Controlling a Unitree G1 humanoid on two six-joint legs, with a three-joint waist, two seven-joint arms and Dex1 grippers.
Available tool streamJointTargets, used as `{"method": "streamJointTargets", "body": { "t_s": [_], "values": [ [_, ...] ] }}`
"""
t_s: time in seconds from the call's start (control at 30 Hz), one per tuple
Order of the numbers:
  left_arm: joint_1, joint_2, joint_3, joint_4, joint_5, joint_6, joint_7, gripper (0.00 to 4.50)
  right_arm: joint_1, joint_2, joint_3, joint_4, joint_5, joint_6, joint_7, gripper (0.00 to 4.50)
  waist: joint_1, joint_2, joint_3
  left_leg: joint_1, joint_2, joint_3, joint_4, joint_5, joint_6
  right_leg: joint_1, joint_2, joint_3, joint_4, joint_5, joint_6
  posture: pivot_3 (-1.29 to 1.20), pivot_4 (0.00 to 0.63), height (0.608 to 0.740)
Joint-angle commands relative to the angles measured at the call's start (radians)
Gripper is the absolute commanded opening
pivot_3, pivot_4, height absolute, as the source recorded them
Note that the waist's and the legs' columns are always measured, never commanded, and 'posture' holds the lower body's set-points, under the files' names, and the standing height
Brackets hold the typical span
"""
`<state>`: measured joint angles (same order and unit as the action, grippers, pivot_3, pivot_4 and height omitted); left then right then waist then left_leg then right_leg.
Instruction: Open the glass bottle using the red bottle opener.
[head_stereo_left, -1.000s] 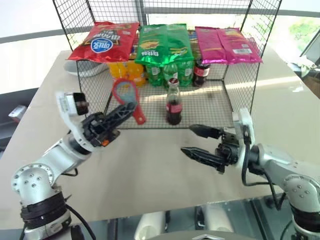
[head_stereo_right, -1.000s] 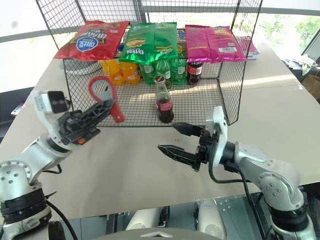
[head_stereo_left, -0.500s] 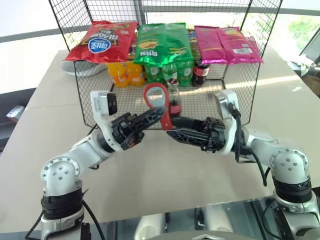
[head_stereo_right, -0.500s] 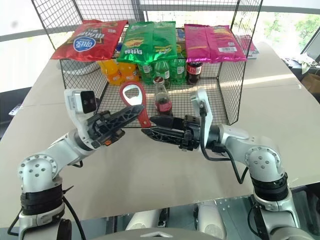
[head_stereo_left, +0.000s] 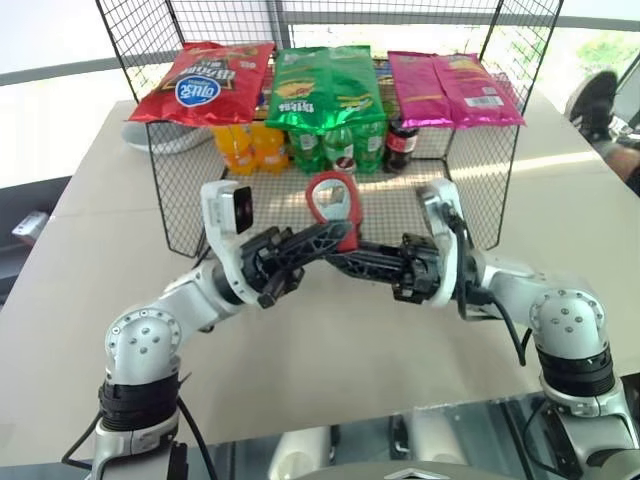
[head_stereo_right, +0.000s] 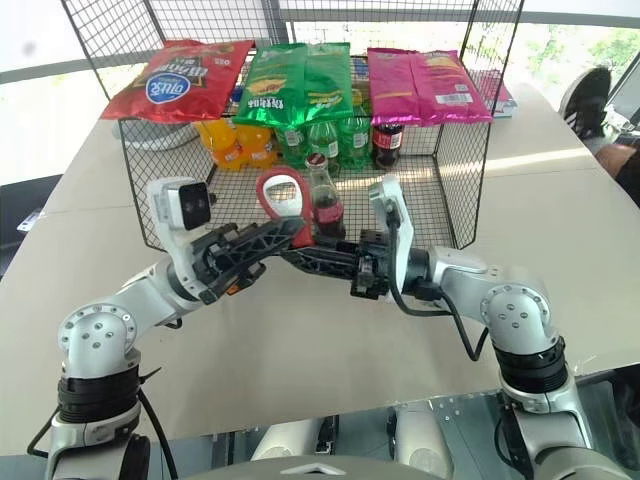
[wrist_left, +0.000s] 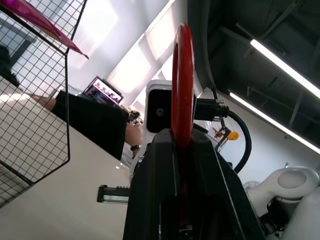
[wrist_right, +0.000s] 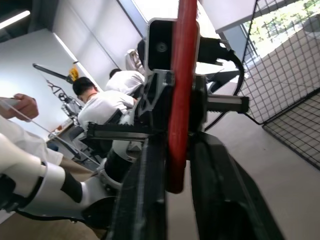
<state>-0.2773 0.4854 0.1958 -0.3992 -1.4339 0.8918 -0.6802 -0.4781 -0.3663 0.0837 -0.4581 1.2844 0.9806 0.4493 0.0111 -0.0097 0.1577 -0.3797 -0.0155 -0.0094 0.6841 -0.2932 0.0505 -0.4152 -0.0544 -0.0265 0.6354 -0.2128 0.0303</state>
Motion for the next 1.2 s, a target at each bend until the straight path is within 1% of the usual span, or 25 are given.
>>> {"method": "streamJointTargets", "body": {
  "t_s": [0.03,0.1,0.17,0.2,0.23,0.27,0.3,0.43,0.47,0.57,0.63,0.7,0.73,0.77,0.8,0.83,0.87,0.9,0.93,1.17,1.2],
  "values": [
    [0.001,0.012,0.001,-0.022,0.021,-0.022,-0.041,0.0,-0.007,0.003,-0.004,-0.04,0.033,-0.003,0.03,0.03,0.0,0.0,0.0,0.0,0.0,0.0,0.0,0.0,0.0,0.0,0.0,0.0,0.0,0.0,0.0,0.0,0.15,0.74],
    [-0.004,0.007,0.014,-0.008,0.029,-0.035,-0.034,0.0,-0.007,-0.002,-0.004,-0.039,0.025,-0.002,0.035,0.03,0.0,0.0,0.0,0.0,0.0,0.0,0.0,0.0,0.0,0.0,0.0,0.0,0.0,0.0,0.0,0.0,0.15,0.74],
    [-0.024,0.009,0.03,0.012,0.002,-0.032,-0.026,0.78,-0.008,-0.007,-0.004,-0.037,0.019,-0.003,0.042,0.0,0.0,0.0,0.0,0.0,0.0,0.0,0.0,0.0,0.0,0.0,0.0,0.0,0.0,0.0,0.0,0.0,0.15,0.74],
    [-0.037,0.007,0.033,0.019,0.03,-0.051,-0.017,1.2,-0.009,-0.009,-0.003,-0.037,0.016,-0.004,0.045,0.0,0.0,0.0,0.0,0.0,0.0,0.0,0.0,0.0,0.0,0.0,0.0,0.0,0.0,0.0,0.0,0.0,0.15,0.74],
    [-0.048,0.006,0.033,0.024,0.055,-0.065,-0.011,1.54,-0.009,-0.01,-0.003,-0.037,0.014,-0.004,0.048,0.0,0.0,0.0,0.0,0.0,0.0,0.0,0.0,-0.001,0.001,0.0,0.0,0.0,0.0,0.0,0.0,0.0,0.15,0.74],
    [-0.057,0.007,0.032,0.029,0.063,-0.069,-0.01,1.68,-0.01,-0.012,-0.002,-0.036,0.011,-0.005,0.051,0.0,0.001,0.0,0.0,0.0,0.0,0.0,0.0,-0.001,0.001,0.0,0.0,0.0,0.0,0.0,0.0,0.0,0.15,0.74],
    [-0.069,0.008,0.033,0.034,0.071,-0.074,-0.008,2.22,-0.011,-0.013,-0.002,-0.035,0.008,-0.006,0.054,0.0,0.001,0.0,0.0,0.0,0.0,-0.001,0.0,-0.002,0.004,0.0,0.0,-0.001,0.0,0.0,0.0,0.0,0.15,0.74],
    [-0.105,0.003,0.026,0.049,0.085,-0.077,-0.007,2.22,-0.014,-0.019,0.003,-0.035,-0.008,-0.007,0.067,0.0,0.0,0.0,0.0,0.0,0.0,-0.001,0.0,-0.002,0.003,0.0,0.0,-0.001,-0.001,0.0,0.0,0.0,0.15,0.74],
    [-0.111,0.002,0.023,0.054,0.083,-0.073,-0.004,2.03,-0.015,-0.019,0.004,-0.034,-0.011,-0.007,0.069,0.0,0.0,0.0,0.0,-0.001,0.0,-0.001,0.0,-0.002,0.003,0.0,0.0,-0.001,-0.001,0.0,0.0,0.0,0.15,0.74],
    [-0.116,0.003,0.021,0.056,0.061,-0.058,-0.011,0.92,-0.016,-0.016,0.006,-0.037,-0.019,-0.009,0.071,0.0,0.0,0.0,0.0,-0.001,0.0,-0.001,-0.001,0.0,0.0,0.0,0.0,-0.001,-0.002,0.0,0.0,0.0,0.15,0.74],
    [-0.116,0.006,0.022,0.051,0.053,-0.054,-0.013,0.08,-0.018,-0.014,0.006,-0.036,-0.025,-0.009,0.071,0.0,0.0,0.0,0.0,-0.001,0.0,-0.001,-0.001,0.0,0.0,0.0,0.0,-0.001,-0.002,0.0,0.0,0.0,0.15,0.74],
    [-0.115,0.007,0.024,0.046,0.044,-0.052,-0.009,0.08,-0.018,-0.014,0.004,-0.038,-0.034,-0.012,0.07,0.0,0.0,0.0,0.0,-0.001,0.0,-0.001,-0.001,0.0,0.0,0.0,0.0,-0.001,-0.002,0.0,0.0,0.0,0.15,0.74],
    [-0.117,0.003,0.026,0.045,0.046,-0.058,-0.007,0.08,-0.019,0.002,-0.011,-0.02,-0.006,-0.015,0.063,0.0,0.0,0.0,0.0,-0.001,0.0,-0.001,-0.001,0.0,0.0,0.0,0.0,-0.001,-0.002,0.0,0.0,0.0,0.15,0.74],
    [-0.118,0.0,0.027,0.043,0.051,-0.065,-0.007,0.0,-0.021,0.011,-0.021,-0.009,0.015,-0.014,0.065,0.89,0.0,0.0,0.0,-0.001,0.0,-0.001,-0.001,0.0,0.0,0.0,0.0,-0.001,-0.002,0.0,0.0,0.0,0.15,0.74],
    [-0.117,-0.004,0.027,0.04,0.059,-0.073,-0.006,0.0,-0.022,0.015,-0.027,-0.006,0.027,-0.014,0.068,1.0,0.0,0.0,0.0,-0.001,0.0,-0.001,-0.001,0.0,0.0,0.0,0.0,-0.001,-0.002,0.0,0.0,0.0,0.15,0.74],
    [-0.116,-0.008,0.027,0.038,0.062,-0.078,-0.003,0.0,-0.024,0.019,-0.03,-0.007,0.023,-0.019,0.066,1.64,0.0,0.0,0.0,-0.001,0.0,-0.001,-0.001,0.0,0.0,0.0,0.0,-0.001,-0.002,0.0,0.0,0.0,0.15,0.74],
    [-0.112,-0.012,0.026,0.033,0.061,-0.081,0.001,0.0,-0.024,0.025,-0.031,-0.011,0.015,-0.026,0.057,2.12,0.0,0.0,0.0,-0.001,0.0,-0.001,-0.001,0.0,0.0,0.0,0.0,-0.001,-0.002,0.0,0.0,0.0,0.15,0.74],
    [-0.108,-0.015,0.025,0.027,0.061,-0.083,0.004,0.0,-0.024,0.03,-0.034,-0.013,0.017,-0.029,0.049,2.5,0.0,0.0,0.0,-0.001,0.0,-0.001,-0.001,0.0,0.0,0.0,0.0,-0.001,-0.002,0.0,0.0,0.0,0.15,0.74],
    [-0.103,-0.018,0.023,0.022,0.063,-0.085,0.007,0.0,-0.024,0.034,-0.035,-0.014,0.019,-0.029,0.046,3.04,0.0,0.0,0.0,-0.001,0.0,-0.001,-0.001,0.0,0.0,0.0,0.0,-0.001,-0.002,0.0,0.0,0.0,0.15,0.74],
    [-0.078,-0.039,0.015,-0.011,0.065,-0.092,0.028,0.0,-0.036,0.055,-0.029,-0.001,0.016,-0.032,0.035,3.04,0.0,0.0,0.001,-0.002,0.0,-0.001,-0.001,0.0,0.0,0.0,0.0,-0.001,-0.003,0.0,0.0,0.0,0.15,0.74],
    [-0.073,-0.041,0.013,-0.017,0.064,-0.092,0.03,0.0,-0.04,0.063,-0.031,0.006,0.024,-0.03,0.028,2.81,0.0,0.0,0.001,-0.002,0.0,-0.001,-0.001,0.0,0.0,0.0,0.0,-0.001,-0.004,0.0,0.0,0.0,0.15,0.74]
  ]
}}
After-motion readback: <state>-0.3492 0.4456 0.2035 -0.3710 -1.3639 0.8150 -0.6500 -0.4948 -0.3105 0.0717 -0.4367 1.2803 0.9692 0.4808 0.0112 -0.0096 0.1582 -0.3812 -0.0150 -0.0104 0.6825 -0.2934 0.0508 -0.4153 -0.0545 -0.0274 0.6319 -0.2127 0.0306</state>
